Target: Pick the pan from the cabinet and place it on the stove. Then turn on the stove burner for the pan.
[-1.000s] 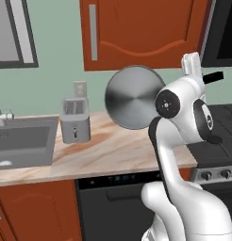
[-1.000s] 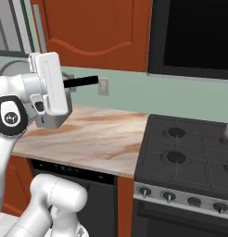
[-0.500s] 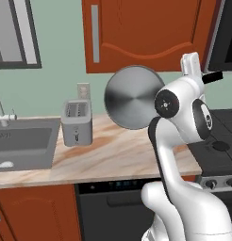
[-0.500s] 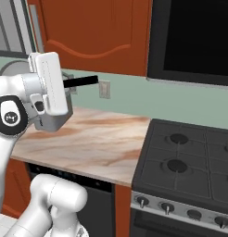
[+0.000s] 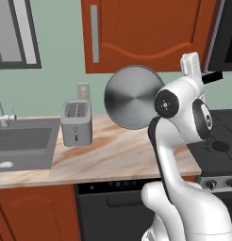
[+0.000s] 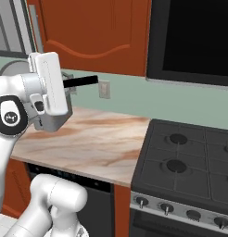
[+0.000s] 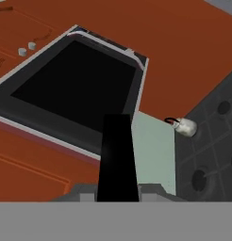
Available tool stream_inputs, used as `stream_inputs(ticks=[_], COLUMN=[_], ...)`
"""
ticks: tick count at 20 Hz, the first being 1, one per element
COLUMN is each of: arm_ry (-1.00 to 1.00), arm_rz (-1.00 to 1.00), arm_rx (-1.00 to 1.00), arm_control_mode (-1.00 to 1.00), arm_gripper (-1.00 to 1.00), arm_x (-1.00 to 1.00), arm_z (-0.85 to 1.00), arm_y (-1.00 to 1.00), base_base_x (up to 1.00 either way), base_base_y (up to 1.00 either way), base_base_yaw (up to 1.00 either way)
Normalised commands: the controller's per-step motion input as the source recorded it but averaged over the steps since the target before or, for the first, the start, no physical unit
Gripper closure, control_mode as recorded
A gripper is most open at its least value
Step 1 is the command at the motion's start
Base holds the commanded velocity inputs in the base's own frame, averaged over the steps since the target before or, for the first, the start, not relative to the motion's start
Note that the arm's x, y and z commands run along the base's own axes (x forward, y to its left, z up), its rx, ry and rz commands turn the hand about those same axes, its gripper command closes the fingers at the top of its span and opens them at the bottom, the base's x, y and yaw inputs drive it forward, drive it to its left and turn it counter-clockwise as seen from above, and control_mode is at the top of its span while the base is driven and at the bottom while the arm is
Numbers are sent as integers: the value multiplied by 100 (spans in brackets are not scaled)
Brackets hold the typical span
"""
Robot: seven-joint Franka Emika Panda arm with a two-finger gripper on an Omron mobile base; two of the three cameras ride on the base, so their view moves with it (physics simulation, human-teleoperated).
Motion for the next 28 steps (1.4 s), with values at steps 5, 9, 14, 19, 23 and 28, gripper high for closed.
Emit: stream_inputs(ticks=[5,9,14,19,23,28], arm_ry=[0,0,0,0,0,0], arm_rz=[0,0,0,0,0,0], arm_rx=[0,0,0,0,0,0], arm_control_mode=[100,100,100,100,100,100], arm_gripper=[100,100,100,100,100,100], arm_x=[0,0,0,0,0,0], arm_z=[0,0,0,0,0,0], arm_y=[0,0,0,0,0,0], base_base_x=[0,4,12,12,18,22], base_base_y=[-3,1,11,25,24,29], base_base_yaw=[-11,-23,-23,-12,-5,-2])
